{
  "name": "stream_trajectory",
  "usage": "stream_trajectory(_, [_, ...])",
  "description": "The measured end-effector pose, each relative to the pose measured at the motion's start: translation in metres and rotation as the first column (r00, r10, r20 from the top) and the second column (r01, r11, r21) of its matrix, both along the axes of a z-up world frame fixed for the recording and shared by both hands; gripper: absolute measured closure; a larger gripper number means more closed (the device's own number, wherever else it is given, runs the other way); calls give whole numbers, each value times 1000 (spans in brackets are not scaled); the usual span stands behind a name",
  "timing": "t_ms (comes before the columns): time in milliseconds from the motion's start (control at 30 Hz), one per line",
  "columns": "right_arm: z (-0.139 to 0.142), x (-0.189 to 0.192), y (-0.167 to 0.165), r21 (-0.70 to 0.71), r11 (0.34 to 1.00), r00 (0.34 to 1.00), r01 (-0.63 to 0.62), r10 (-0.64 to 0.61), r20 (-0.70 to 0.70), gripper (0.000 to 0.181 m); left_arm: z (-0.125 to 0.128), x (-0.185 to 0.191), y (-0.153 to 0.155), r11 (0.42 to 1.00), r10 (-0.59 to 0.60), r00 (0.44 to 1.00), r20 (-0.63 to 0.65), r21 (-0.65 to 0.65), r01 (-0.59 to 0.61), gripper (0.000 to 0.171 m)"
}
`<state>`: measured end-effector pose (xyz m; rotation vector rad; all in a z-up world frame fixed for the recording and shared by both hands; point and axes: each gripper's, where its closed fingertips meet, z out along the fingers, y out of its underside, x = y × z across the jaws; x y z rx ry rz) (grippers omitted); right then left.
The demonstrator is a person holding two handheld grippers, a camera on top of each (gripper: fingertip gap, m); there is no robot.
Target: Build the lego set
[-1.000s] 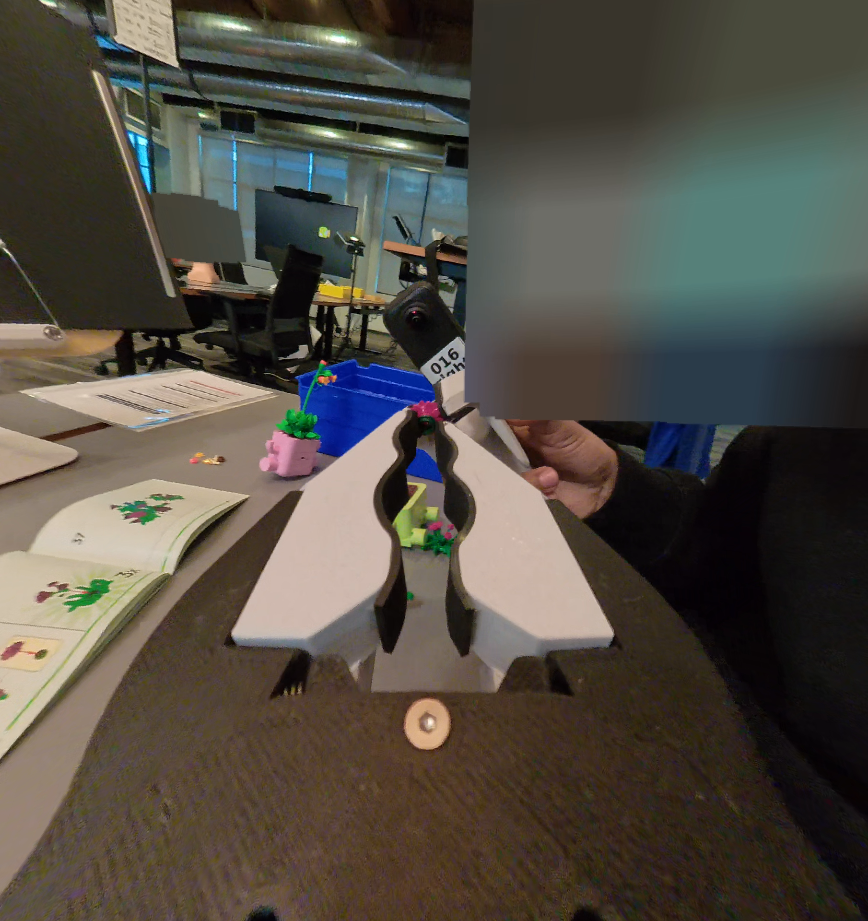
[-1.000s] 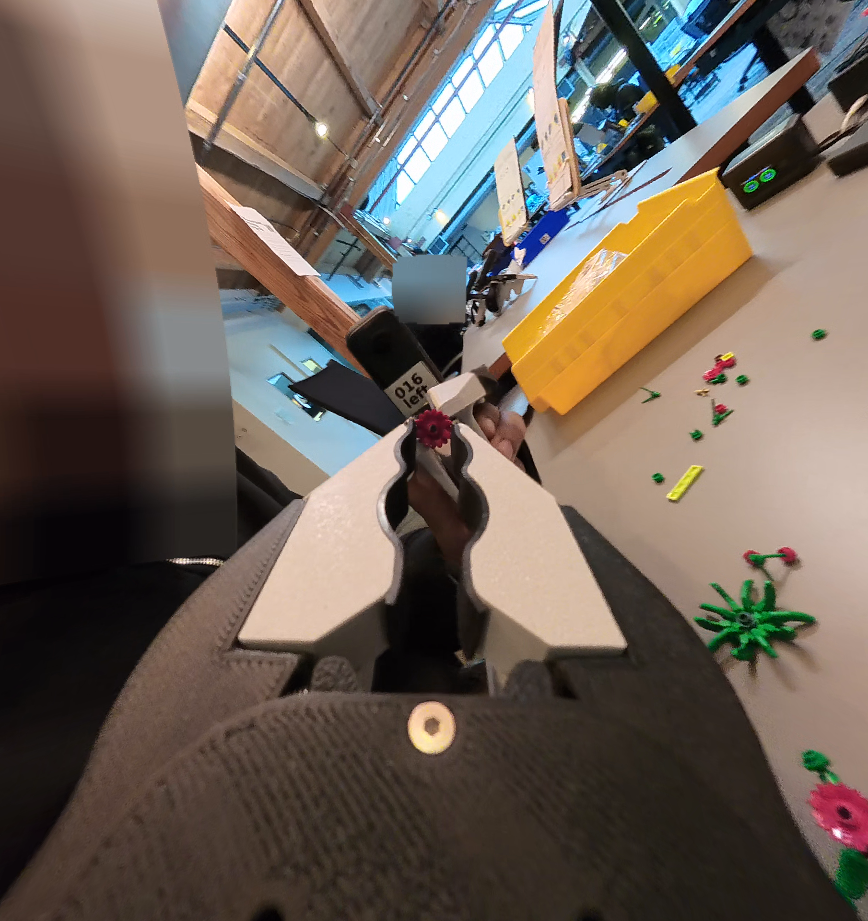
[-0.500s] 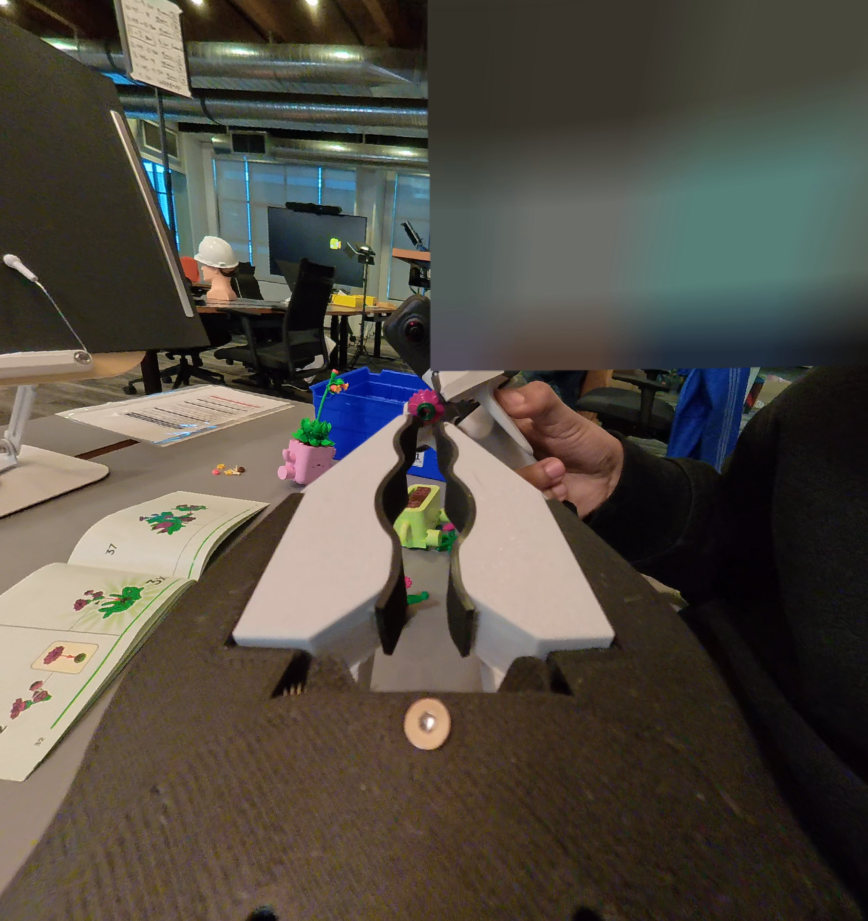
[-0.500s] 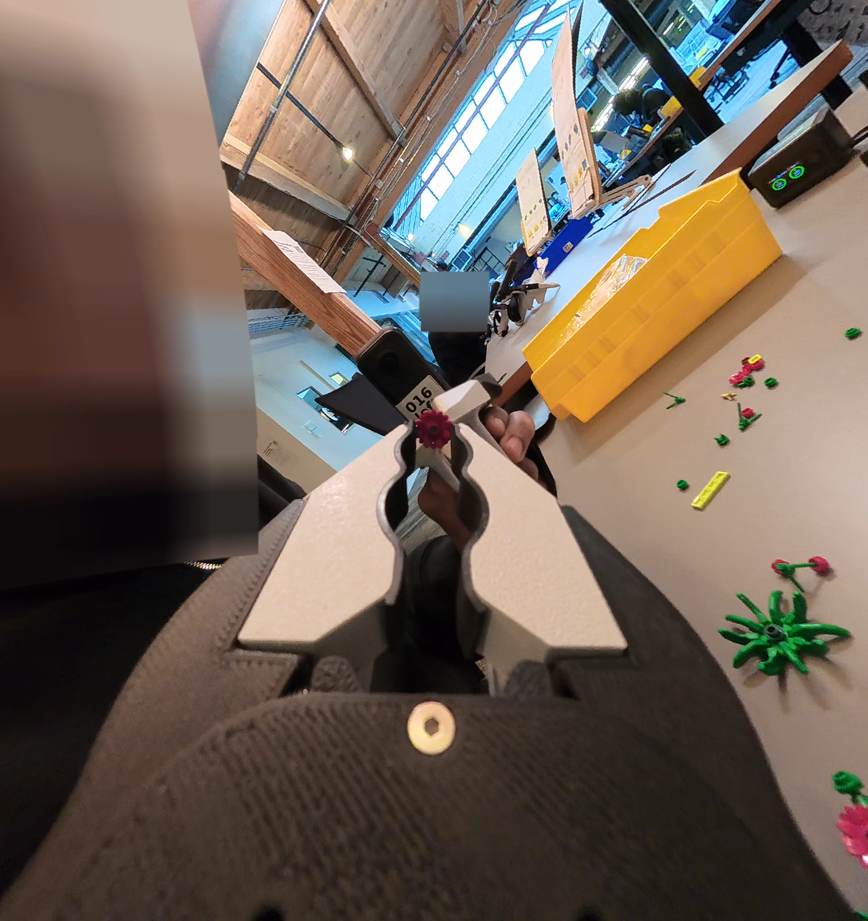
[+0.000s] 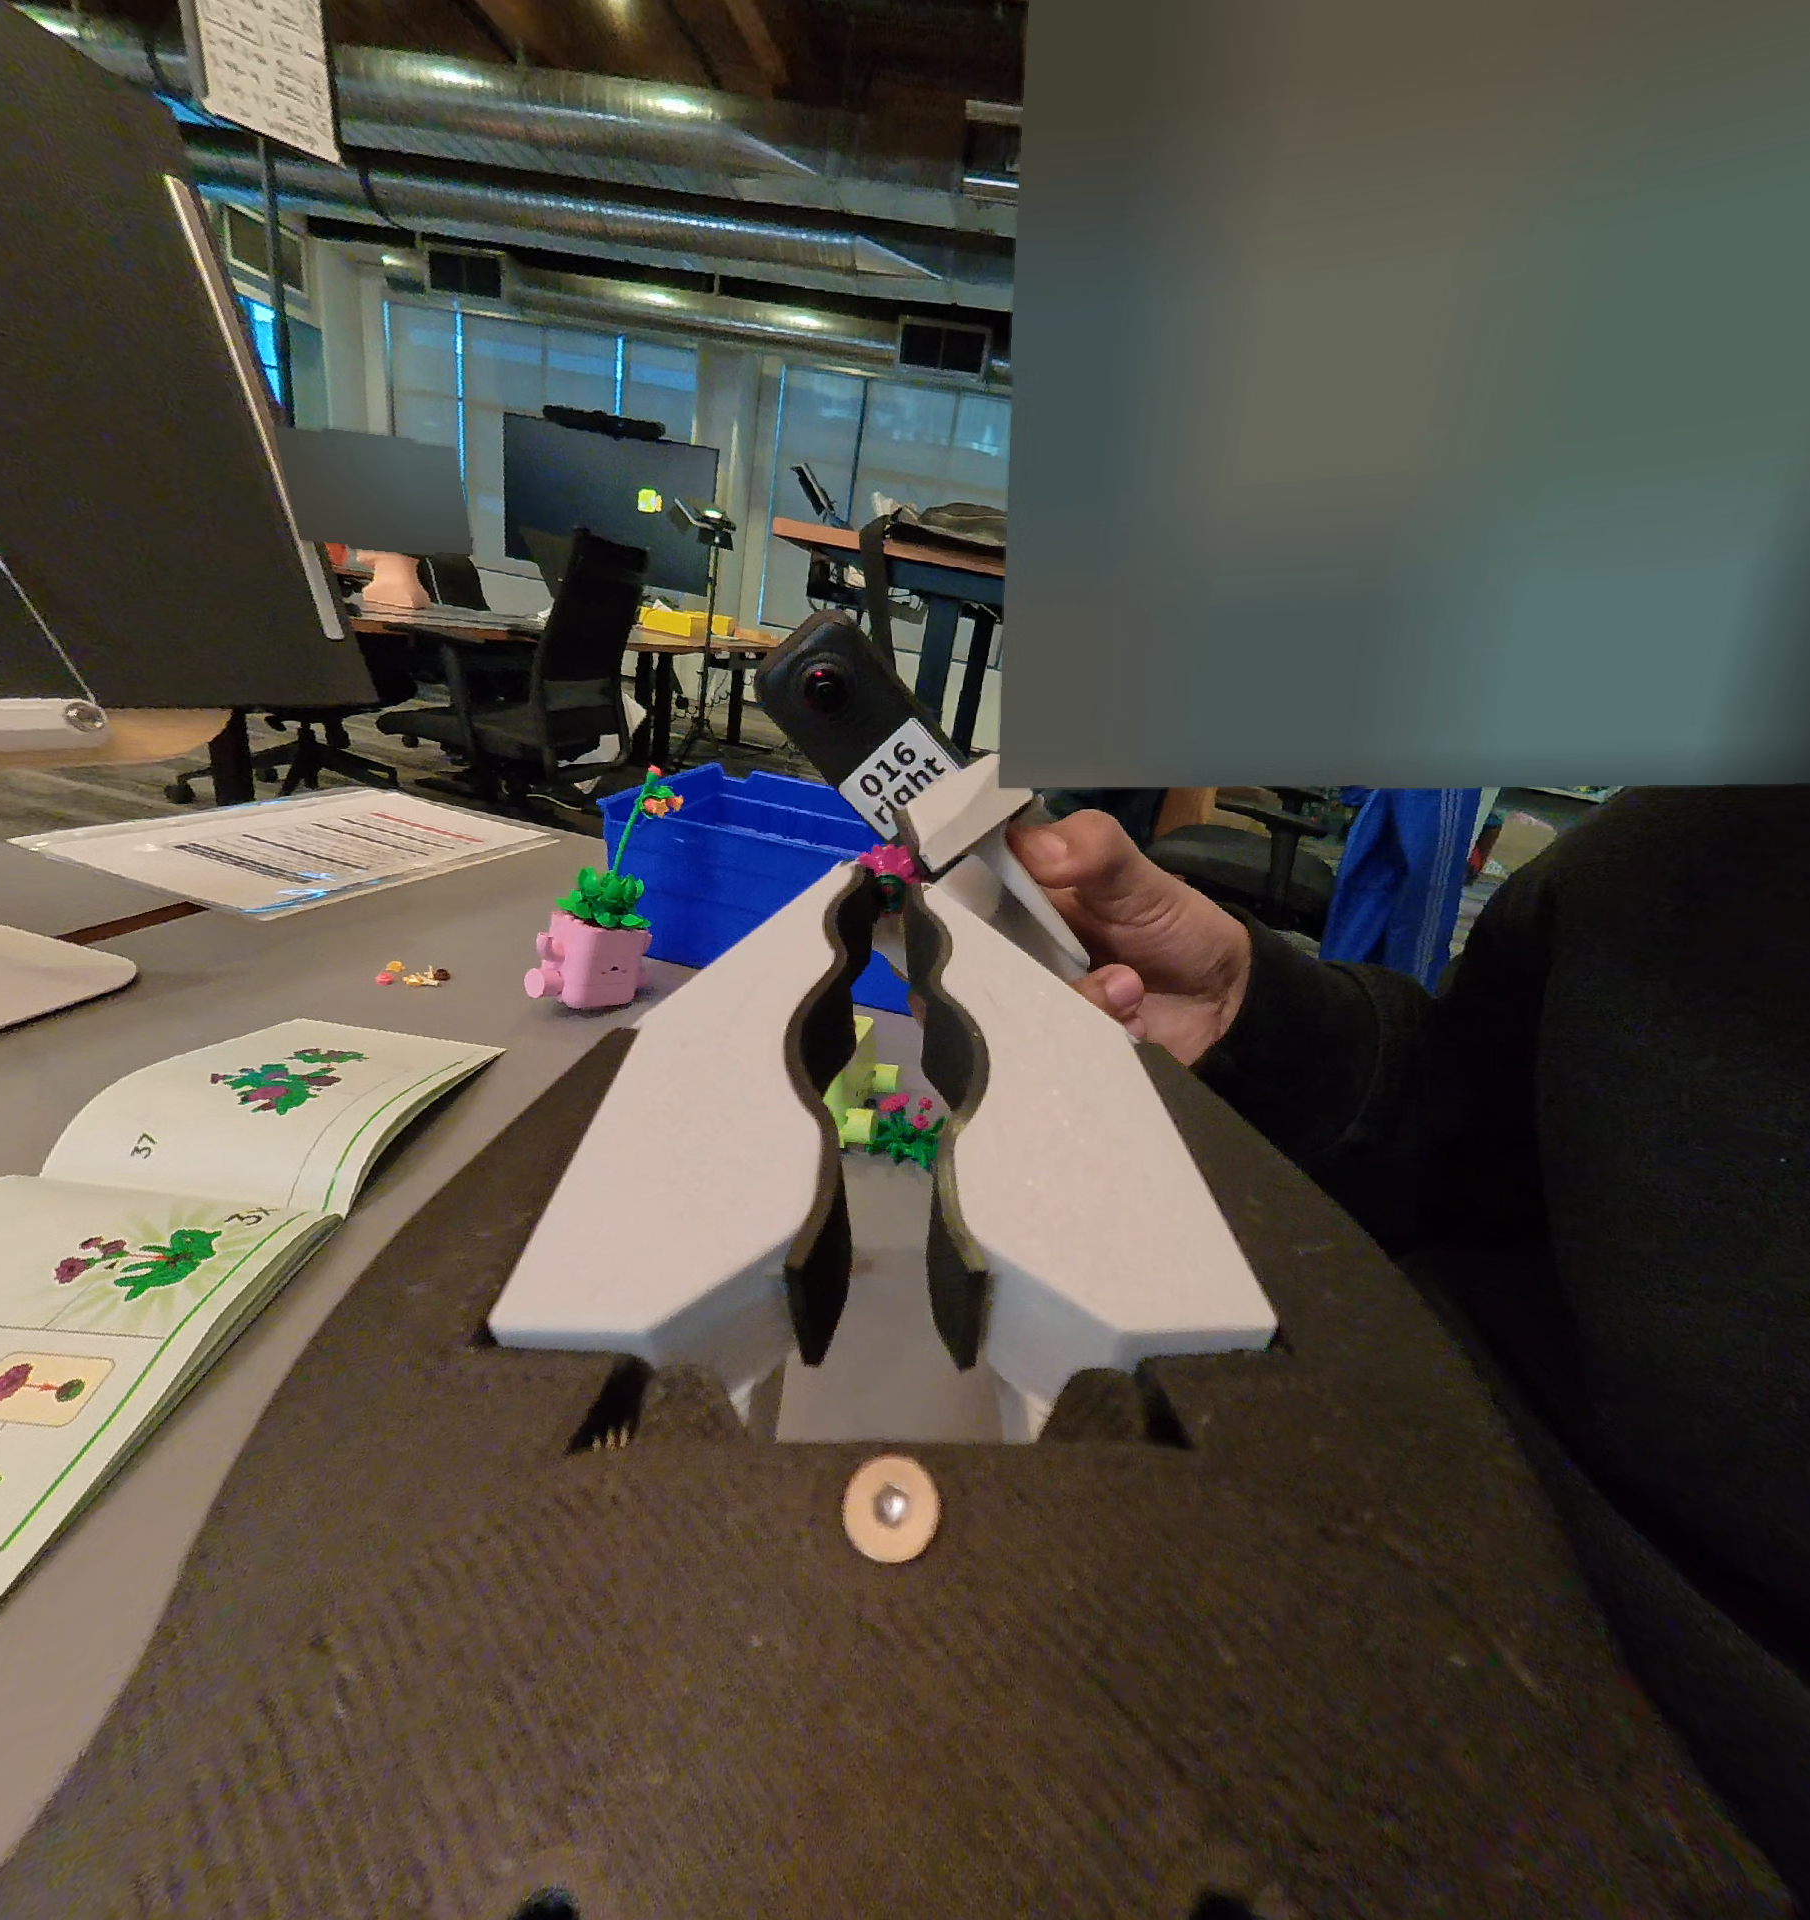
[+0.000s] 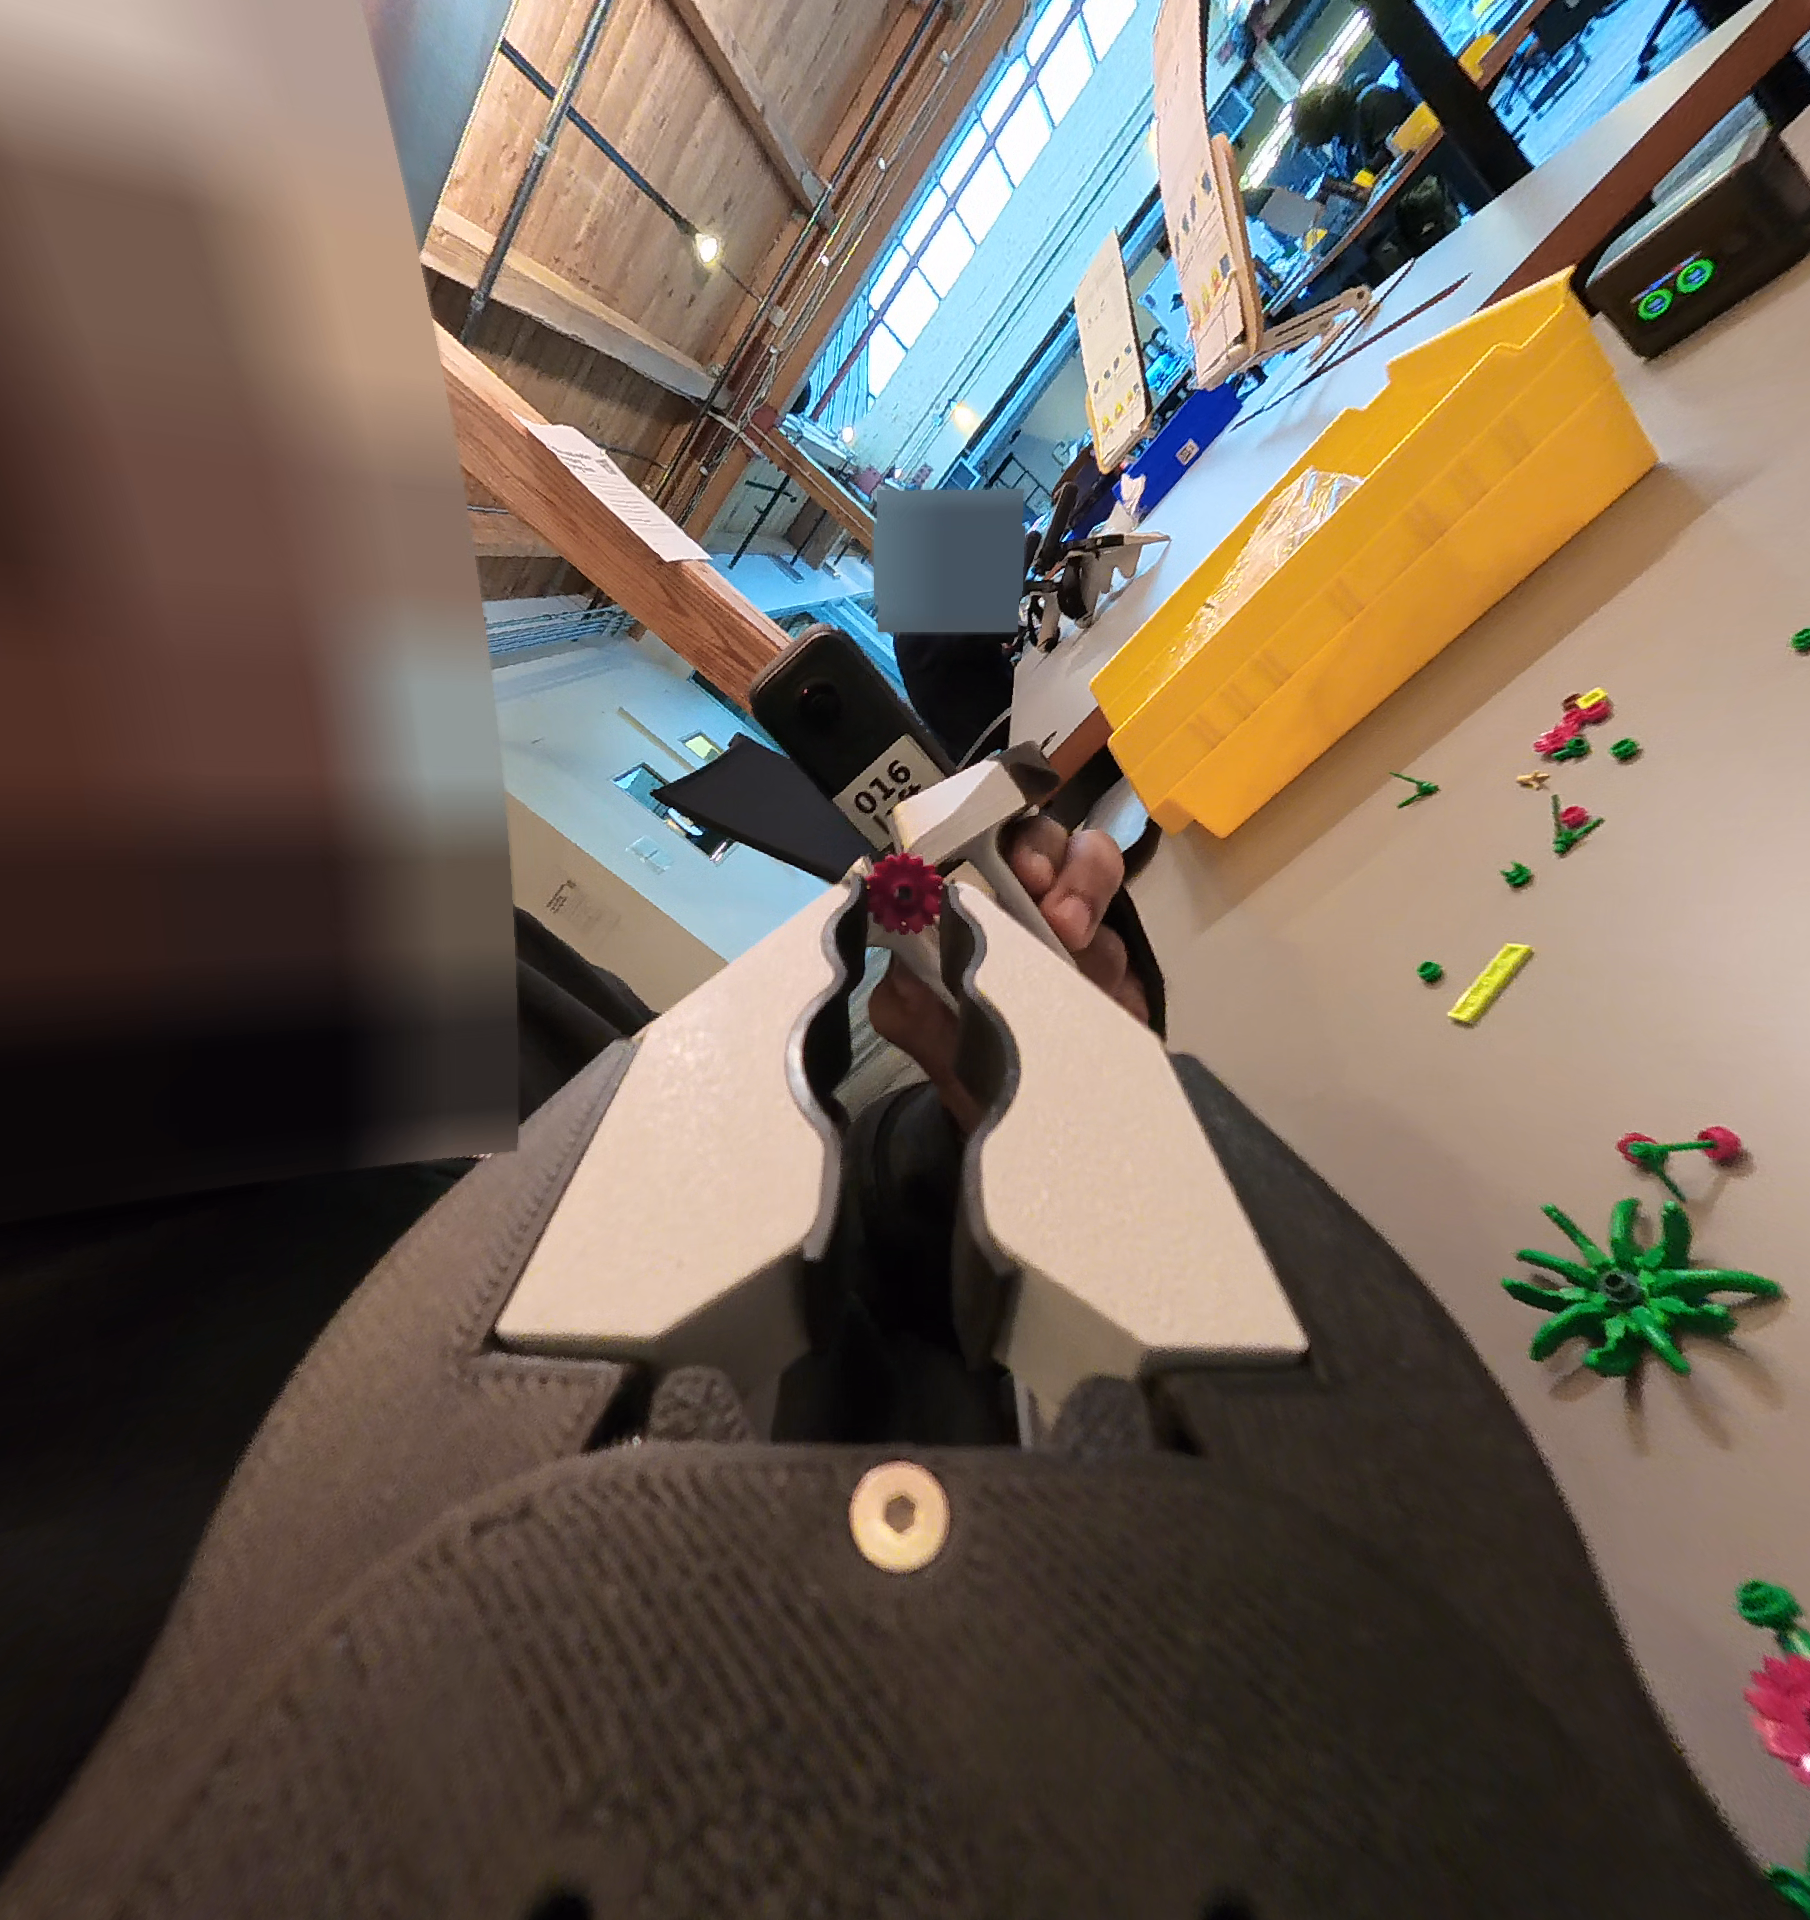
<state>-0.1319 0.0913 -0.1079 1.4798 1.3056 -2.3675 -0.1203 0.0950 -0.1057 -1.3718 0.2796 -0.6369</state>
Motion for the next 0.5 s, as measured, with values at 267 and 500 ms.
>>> stream_trajectory(267, [-4,1,-1,-24,999,999,-30,31,28,169,-4,2,-1,999,-43,999,6,-12,43,168])
stream_trajectory(500, [-2,2,-1,-27,999,1000,-23,23,10,169,3,0,-4,999,-46,997,58,9,45,171])
